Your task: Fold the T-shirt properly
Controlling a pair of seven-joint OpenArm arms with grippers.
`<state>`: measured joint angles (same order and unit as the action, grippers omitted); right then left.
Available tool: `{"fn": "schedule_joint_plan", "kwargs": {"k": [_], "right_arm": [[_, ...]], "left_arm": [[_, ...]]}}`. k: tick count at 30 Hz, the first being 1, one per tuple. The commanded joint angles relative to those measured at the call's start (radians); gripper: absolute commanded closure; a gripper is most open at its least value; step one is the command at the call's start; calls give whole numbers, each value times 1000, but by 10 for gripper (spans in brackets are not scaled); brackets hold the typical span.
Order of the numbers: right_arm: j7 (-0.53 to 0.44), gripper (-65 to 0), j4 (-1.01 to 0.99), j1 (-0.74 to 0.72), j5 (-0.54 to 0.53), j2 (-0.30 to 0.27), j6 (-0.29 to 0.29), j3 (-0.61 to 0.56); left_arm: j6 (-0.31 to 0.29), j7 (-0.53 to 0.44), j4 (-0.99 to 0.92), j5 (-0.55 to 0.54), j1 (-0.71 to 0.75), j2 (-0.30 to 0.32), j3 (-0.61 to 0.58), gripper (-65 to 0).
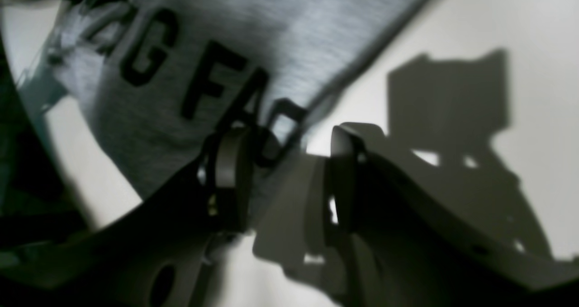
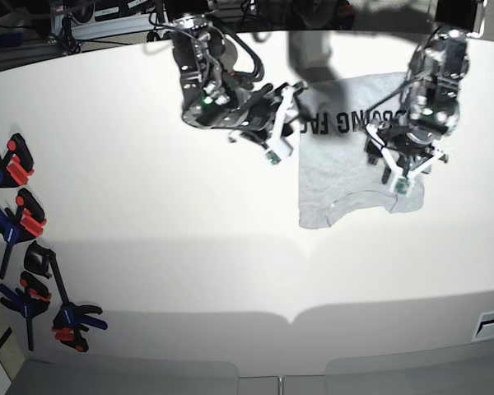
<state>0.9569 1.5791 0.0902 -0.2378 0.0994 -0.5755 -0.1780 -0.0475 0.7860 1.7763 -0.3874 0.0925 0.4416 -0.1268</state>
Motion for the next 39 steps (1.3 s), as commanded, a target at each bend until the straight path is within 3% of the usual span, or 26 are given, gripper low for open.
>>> {"fn": "schedule_joint_plan", "kwargs": {"k": [1,7,12,16,20,24,26,28,34,36,38,39], "right_arm": [[-14,-265,56,-8,-26,6,-1,15],[58,-265,258,48,-28,5,-2,134],[84,-265,420,161,-82,-22,-4,234],[103,-265,529,280,-88,-74,-12,291],[152,-265,650,431,-89,-118,-11,356],[216,-265,766,584,-137,-155,-11,434],[259,-265,777,658,-195,-185,-11,478],[298,-265,777,727,-251,-222,-19,519],[395,-265,777,933,-316,-314,-39,578],[381,-265,777,993,-316,-330,-48,577],[271,-265,773,1035,-316,-330,-123,577],[200,-265,737,1044,-317,-333,-123,577]], "left_arm": [[-5,-33,63,-20,-10,10,34,-321],[-17,-8,265,-31,72,7,209,-321],[-27,4,280,-107,225,5,391,-321],[-155,44,280,-275,363,-7,566,-321],[-348,94,280,-391,495,-79,755,-321],[-505,228,280,-526,594,-111,885,-321],[-594,322,280,-609,647,-106,919,-321],[-647,379,280,-660,708,-92,928,-321],[-650,341,280,-668,938,-62,924,-321],[-651,325,273,-653,999,-62,908,-321],[-651,244,243,-586,1048,-62,858,-321],[-651,187,216,-542,1059,-62,819,-321]]}}
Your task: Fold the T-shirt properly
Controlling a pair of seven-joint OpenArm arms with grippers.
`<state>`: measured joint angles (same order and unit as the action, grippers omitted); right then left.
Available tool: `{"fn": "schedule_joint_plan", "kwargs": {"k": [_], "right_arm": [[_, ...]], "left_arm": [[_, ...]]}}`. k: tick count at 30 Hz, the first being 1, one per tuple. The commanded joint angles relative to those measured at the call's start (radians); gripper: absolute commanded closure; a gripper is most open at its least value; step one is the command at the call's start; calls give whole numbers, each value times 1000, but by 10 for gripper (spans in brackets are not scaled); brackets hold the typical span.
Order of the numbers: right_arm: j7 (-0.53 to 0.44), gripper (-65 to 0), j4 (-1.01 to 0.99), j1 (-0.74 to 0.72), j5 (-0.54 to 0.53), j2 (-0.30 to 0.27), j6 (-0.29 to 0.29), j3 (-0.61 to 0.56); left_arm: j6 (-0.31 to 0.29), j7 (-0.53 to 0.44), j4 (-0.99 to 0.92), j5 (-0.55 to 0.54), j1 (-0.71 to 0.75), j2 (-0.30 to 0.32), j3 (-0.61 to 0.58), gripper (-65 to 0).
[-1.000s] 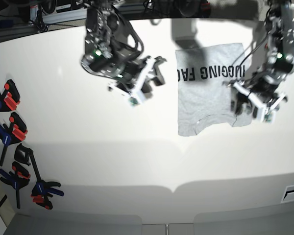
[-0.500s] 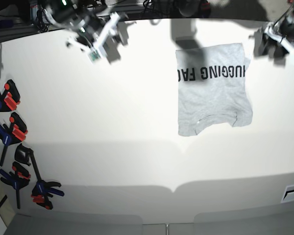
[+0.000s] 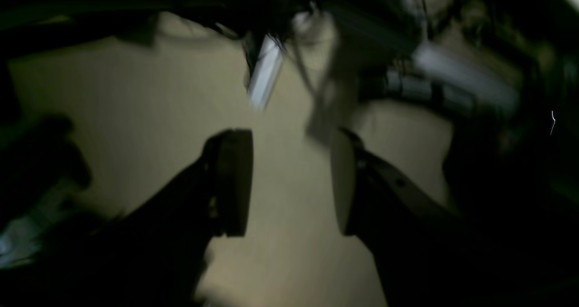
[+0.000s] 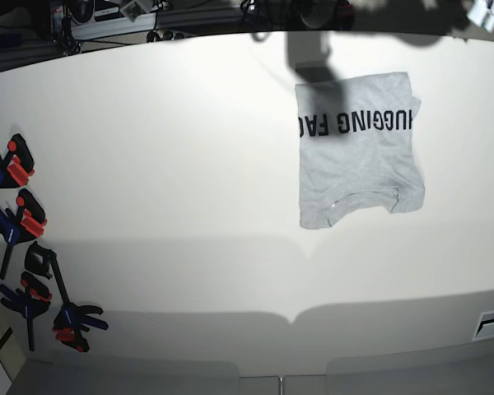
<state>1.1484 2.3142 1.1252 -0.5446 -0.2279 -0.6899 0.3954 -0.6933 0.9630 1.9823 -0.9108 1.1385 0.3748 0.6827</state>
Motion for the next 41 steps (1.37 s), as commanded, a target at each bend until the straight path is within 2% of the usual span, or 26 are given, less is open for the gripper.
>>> {"fn": "schedule_joint_plan", "kwargs": {"k": [1,4,7,9,11,13,15,16,18,20,23,25,26,29,31,35,41], "right_arm": [[-45,-265,-45,8,-14,-15,-8,1],[-125,-265,-237,-31,-16,-80,-8,-46],[-146,-265,-480,-107,-8,-131,-8,-131],[-172,-265,-644,-166,12,-151,-8,-193],[-245,-265,-811,-235,67,-164,-8,-256],[-330,-265,-985,-312,124,-165,-8,-320],[-434,-265,-1159,-396,151,-162,3,-386],[-492,-265,-1243,-440,144,-153,41,-420],[-595,-265,-1392,-526,185,-128,105,-479],[-715,-265,-1529,-604,277,-98,177,-527],[-892,-265,-1722,-710,375,-56,318,-572],[-967,-265,-1818,-768,385,-31,372,-578],[-984,-265,-1853,-793,385,-19,381,-578],[-995,-265,-1900,-848,385,8,383,-578],[-995,-265,-1900,-866,385,18,383,-578],[-997,-265,-1897,-885,385,20,382,-578],[-1049,-265,-1897,-893,385,20,379,-578]], "left_arm": [[-5,-41,-25,28,14,5,-42,-321],[-5,-122,-166,182,-39,5,-248,-321],[3,-209,-348,309,-154,5,-445,-321],[45,-265,-464,388,-240,5,-538,-321],[84,-346,-588,477,-331,5,-613,-321],[161,-451,-724,550,-418,-3,-670,-321],[291,-552,-881,652,-510,-27,-712,-321],[335,-596,-970,717,-555,-42,-730,-321],[348,-673,-1149,792,-641,-60,-768,-321],[347,-742,-1313,787,-718,-74,-805,-321],[347,-842,-1527,791,-823,-113,-834,-321],[353,-857,-1612,818,-875,-138,-835,-321],[368,-848,-1634,843,-896,-149,-835,-321],[380,-792,-1640,991,-926,-171,-835,-321],[409,-777,-1628,1045,-932,-174,-835,-321],[527,-785,-1604,1052,-932,-174,-835,-321],[541,-814,-1553,1049,-931,-178,-835,-321]]}}
